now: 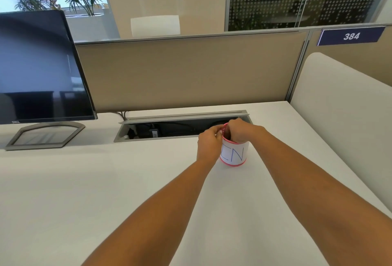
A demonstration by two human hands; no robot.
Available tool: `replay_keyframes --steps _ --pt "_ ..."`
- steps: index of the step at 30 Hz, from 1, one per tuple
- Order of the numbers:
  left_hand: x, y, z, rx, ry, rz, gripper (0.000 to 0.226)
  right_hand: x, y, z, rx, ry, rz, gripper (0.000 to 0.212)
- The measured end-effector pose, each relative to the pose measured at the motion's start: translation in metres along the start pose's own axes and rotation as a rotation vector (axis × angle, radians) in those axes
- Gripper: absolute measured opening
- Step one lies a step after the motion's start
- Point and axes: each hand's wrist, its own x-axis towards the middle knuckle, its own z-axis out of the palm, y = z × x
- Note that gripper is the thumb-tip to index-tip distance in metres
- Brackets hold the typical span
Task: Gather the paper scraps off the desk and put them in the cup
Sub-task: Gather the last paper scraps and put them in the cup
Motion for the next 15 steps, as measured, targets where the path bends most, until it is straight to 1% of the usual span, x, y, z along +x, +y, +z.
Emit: replay_keyframes --steps 5,11,15 --pt "-0.0008 -0.0065 0.0045 -0.037 0.032 0.006 0.033 0.0054 -0.0019 0.0001 -0.01 -0.025 0.03 0.032" --pt "-0.0019 -0.0104 0.006 -0.05 0.057 0.016 0.032 0.0051 -0.0011 -0.0005 -0.014 -0.031 0.006 0.032" --pt "-0.001 -0.0101 0.0026 -0.016 0.047 0.044 0.032 0.0028 0.0001 -0.0074 -0.046 -0.056 -0.022 0.031"
